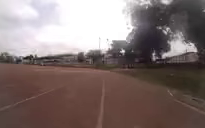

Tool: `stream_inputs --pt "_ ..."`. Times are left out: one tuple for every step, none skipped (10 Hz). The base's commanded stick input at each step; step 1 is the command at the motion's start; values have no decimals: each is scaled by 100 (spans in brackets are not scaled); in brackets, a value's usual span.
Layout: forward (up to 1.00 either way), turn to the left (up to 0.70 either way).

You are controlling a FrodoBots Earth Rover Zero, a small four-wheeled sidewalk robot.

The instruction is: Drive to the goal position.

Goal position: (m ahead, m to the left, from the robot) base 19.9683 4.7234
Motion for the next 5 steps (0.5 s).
stream_inputs --pt "85 0" --pt "85 0" --pt "85 0" --pt "85 0" --pt "85 0"
